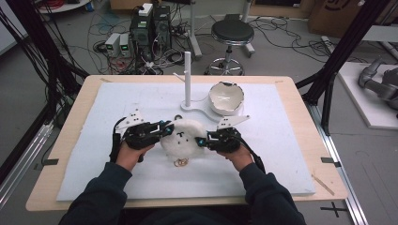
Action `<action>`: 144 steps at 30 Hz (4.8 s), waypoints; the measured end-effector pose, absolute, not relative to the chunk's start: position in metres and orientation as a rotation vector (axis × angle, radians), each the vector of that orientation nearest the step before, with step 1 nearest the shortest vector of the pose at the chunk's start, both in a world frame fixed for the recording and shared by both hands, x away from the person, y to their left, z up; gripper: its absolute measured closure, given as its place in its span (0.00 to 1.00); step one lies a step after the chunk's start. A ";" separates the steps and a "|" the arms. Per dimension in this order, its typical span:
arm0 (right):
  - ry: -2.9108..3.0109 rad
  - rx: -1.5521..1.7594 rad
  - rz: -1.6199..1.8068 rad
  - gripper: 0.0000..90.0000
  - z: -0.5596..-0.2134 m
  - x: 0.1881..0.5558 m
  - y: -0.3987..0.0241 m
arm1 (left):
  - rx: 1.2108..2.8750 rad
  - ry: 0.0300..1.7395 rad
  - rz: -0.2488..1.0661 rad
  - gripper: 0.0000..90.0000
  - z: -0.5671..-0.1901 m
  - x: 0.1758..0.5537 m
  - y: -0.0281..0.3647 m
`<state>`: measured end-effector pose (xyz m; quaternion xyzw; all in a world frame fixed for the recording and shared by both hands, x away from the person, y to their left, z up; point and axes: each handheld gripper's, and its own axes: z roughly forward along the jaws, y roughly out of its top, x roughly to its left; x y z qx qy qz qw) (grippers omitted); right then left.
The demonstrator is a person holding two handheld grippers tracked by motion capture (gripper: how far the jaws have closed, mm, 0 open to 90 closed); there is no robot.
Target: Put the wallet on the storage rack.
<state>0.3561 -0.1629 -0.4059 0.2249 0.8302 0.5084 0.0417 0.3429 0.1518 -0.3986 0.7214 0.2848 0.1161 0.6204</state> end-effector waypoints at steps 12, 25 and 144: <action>2.480 0.678 1.643 0.86 -0.397 0.355 -0.180 | 1.761 0.668 0.185 0.79 -0.412 0.348 0.152; 2.478 0.788 1.792 0.71 -0.405 0.364 -0.181 | 1.670 0.614 0.139 0.84 -0.409 0.344 0.148; 2.269 0.509 0.972 0.76 -0.347 0.471 -0.218 | 1.546 0.990 0.302 0.29 -0.416 0.362 0.226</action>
